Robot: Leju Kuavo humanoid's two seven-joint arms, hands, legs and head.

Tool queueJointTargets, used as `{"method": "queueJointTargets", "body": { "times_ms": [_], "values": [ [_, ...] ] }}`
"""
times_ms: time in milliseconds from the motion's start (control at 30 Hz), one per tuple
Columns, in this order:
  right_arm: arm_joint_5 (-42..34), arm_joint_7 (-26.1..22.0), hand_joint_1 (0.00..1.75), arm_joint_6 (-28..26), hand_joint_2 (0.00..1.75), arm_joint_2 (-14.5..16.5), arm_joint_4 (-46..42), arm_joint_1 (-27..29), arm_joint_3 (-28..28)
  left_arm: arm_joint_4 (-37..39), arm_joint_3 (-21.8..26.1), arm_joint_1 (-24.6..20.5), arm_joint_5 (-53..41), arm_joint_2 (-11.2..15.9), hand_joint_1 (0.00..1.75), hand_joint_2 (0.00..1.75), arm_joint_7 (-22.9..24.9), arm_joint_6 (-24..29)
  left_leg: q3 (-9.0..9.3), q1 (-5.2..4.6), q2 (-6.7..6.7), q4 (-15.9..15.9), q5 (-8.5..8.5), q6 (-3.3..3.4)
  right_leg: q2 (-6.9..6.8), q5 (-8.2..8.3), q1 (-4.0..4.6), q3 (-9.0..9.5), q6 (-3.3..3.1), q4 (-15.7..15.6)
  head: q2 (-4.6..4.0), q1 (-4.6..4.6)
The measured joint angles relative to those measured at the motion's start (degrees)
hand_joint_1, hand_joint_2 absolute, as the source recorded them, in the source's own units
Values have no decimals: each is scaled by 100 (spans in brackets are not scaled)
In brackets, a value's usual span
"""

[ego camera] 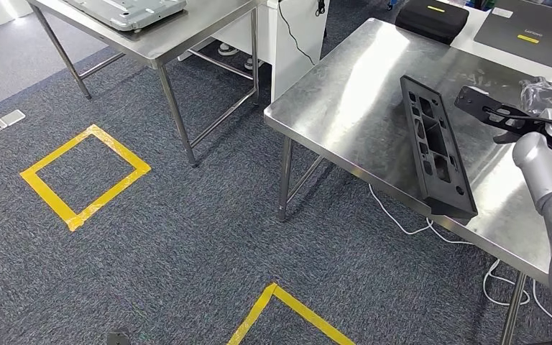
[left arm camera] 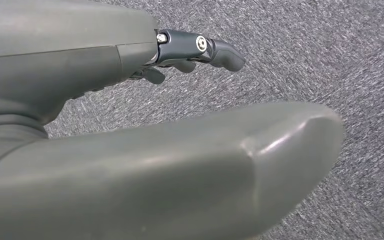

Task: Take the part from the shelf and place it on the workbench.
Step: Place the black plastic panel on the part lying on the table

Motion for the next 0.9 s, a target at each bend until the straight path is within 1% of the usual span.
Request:
{"method": "queueJointTargets", "body": {
  "times_ms": [300,500,633,700,733,767,800,867,900],
  "values": [
    [97,-103,0,-355,175,32,-8,-7,-5,1,0,7,-58,0,0,0,63,-9,0,0,0,0,0,0,0,0,0,0,0,0,0,1],
    [97,-105,0,-499,175,42,-9,-9,-40,1,0,7,-80,2,0,0,90,-35,0,0,0,0,0,0,0,0,0,0,0,0,0,0],
    [99,-106,0,-551,175,45,-9,-12,-46,1,0,7,-91,4,0,0,110,-54,-14,-29,0,19,-20,49,1,11,-44,13,22,-18,0,-2],
    [99,-106,0,-561,175,44,-21,-20,-51,1,0,7,-96,3,0,0,116,-57,10,-15,7,-22,3,84,-2,15,-39,14,39,-25,0,-2],
    [99,-106,0,-563,175,39,-29,-28,-58,1,0,6,-100,1,0,0,117,-58,39,2,16,-67,28,110,-18,-10,-39,-8,44,11,0,-1],
    [99,-106,0,-566,175,34,-36,-37,-67,1,0,4,-103,0,0,0,118,-61,67,20,25,-113,56,140,-38,-78,-42,-69,43,130,0,4],
    [99,-106,0,-568,175,27,-39,-46,-77,1,0,3,-105,0,0,0,118,-63,90,40,35,-152,80,164,-59,-197,-54,-187,33,374,0,8],
    [99,-105,0,-570,175,13,-38,-49,-94,1,0,2,-106,-2,0,0,120,-68,93,48,61,-169,95,181,-82,-507,-95,-545,22,1124,0,11],
    [99,-105,0,-571,175,4,-36,-39,-101,1,0,3,-106,-5,0,0,124,-71,89,51,77,-169,94,177,-84,-618,-112,-705,41,1459,0,10]
  ]
}}
